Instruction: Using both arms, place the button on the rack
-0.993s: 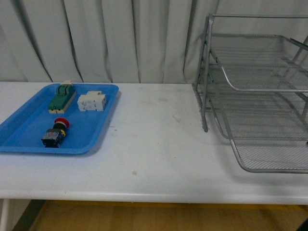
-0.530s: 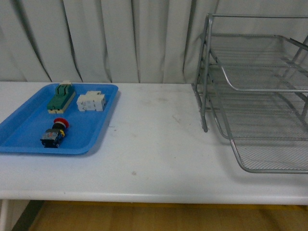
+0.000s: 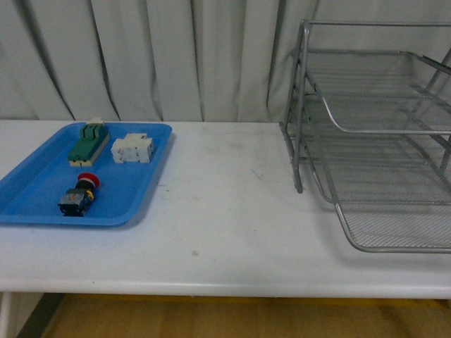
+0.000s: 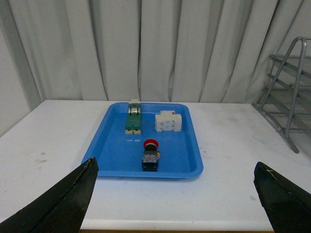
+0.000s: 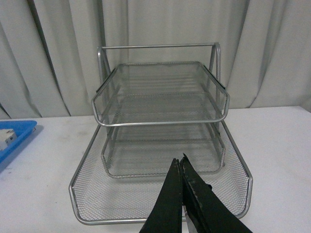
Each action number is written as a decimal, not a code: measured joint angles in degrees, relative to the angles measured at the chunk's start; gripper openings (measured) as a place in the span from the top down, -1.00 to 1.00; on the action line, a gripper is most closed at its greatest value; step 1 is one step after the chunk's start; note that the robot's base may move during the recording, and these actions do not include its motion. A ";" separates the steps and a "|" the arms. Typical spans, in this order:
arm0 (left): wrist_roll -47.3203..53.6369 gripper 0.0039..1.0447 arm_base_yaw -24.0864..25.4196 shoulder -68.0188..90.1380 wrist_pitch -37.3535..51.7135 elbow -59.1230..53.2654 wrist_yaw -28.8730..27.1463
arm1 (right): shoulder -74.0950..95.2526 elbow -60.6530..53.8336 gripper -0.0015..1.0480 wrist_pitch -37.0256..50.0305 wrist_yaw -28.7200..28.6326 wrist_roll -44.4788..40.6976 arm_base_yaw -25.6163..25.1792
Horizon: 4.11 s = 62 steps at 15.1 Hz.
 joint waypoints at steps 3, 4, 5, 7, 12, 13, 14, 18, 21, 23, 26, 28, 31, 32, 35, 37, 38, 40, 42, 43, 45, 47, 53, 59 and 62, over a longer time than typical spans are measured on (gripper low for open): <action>0.00 -0.88 0.00 0.00 0.00 0.00 0.00 | -12.83 0.33 0.96 -14.12 -0.02 -0.02 0.00; 0.00 -0.88 0.00 0.00 0.00 0.00 0.00 | -14.43 0.33 0.96 -16.11 -0.02 -0.02 0.00; 0.00 -0.88 0.00 0.00 0.00 0.00 0.00 | -16.20 0.33 0.96 -18.27 -0.02 -0.02 0.00; 0.00 -0.88 0.00 0.00 0.00 0.00 0.00 | -19.96 0.33 0.96 -21.44 -0.02 -0.02 0.00; 0.00 -0.88 0.00 0.00 0.00 0.00 0.00 | -27.12 0.33 0.96 -28.83 -0.02 -0.02 0.00; 0.00 -0.88 0.00 0.00 0.00 0.00 0.00 | -28.11 0.33 0.96 -29.66 -0.02 -0.02 0.00; 0.00 -0.88 0.00 0.00 0.00 0.00 0.00 | -28.87 0.33 0.96 -30.51 -0.02 -0.02 0.00; 0.00 -0.88 0.00 0.00 0.02 0.00 0.00 | -38.18 0.39 0.96 -40.57 -0.17 -0.07 0.00; 0.00 -0.88 0.00 0.00 0.02 0.00 0.00 | -38.29 0.39 0.96 -40.48 -0.20 -0.04 0.00; 0.00 -0.88 0.00 0.00 0.00 0.00 0.00 | -38.29 0.39 0.96 -40.46 -0.20 -0.04 0.00; 3.21 -0.88 -4.83 11.50 -11.72 6.32 -10.71 | -38.29 0.39 0.46 -40.48 -0.04 -0.24 0.00; 4.61 -0.88 -1.16 28.52 -2.97 11.37 -8.50 | -38.29 0.39 -0.03 -40.48 -0.20 -0.24 0.00; 7.96 -0.88 1.36 55.71 8.09 21.59 -2.80 | -38.29 0.39 -0.73 -40.46 -0.20 -0.24 0.00; 8.74 -0.88 2.16 65.11 6.23 27.10 -1.81 | -38.29 0.39 -0.91 -40.46 -0.20 -0.22 0.00; 11.06 -0.88 3.43 88.56 3.30 43.39 0.96 | -38.29 0.39 -0.87 -40.44 -0.22 -0.24 0.00; 11.21 -0.88 4.37 100.06 1.49 53.42 4.59 | -38.29 0.39 -0.87 -40.44 -0.20 -0.24 0.00; 11.26 -0.88 4.90 105.20 -0.17 58.38 6.19 | -38.29 0.39 -0.87 -40.44 -0.20 -0.24 0.00; 11.43 -0.88 6.12 113.09 -1.99 66.42 6.97 | -38.29 0.39 -0.87 -40.44 -0.20 -0.24 0.00; 11.37 -0.88 6.93 121.46 -6.12 75.82 8.92 | -38.29 0.39 -0.87 -40.44 -0.20 -0.24 0.00; 11.37 -0.88 6.62 124.93 -7.32 79.69 9.05 | -38.29 0.39 -0.87 -40.44 -0.20 -0.24 0.00; 11.41 -0.88 5.90 127.10 -7.72 81.64 9.35 | -38.29 0.39 -0.87 -40.44 -0.20 -0.24 0.00; 11.93 -0.88 5.35 129.72 -8.72 84.28 7.76 | -38.29 0.39 -0.87 -40.44 -0.20 -0.24 0.00; 10.73 -0.59 4.55 135.78 -7.10 87.34 5.03 | -38.29 0.39 -0.87 -40.44 -0.20 -0.24 0.00; 8.37 0.30 5.01 123.01 -3.76 74.82 8.98 | -38.29 0.39 -0.87 -40.44 -0.20 -0.24 0.00; 9.77 0.31 8.13 101.44 3.48 60.13 11.50 | -38.29 0.39 -0.87 -40.44 -0.20 -0.24 0.00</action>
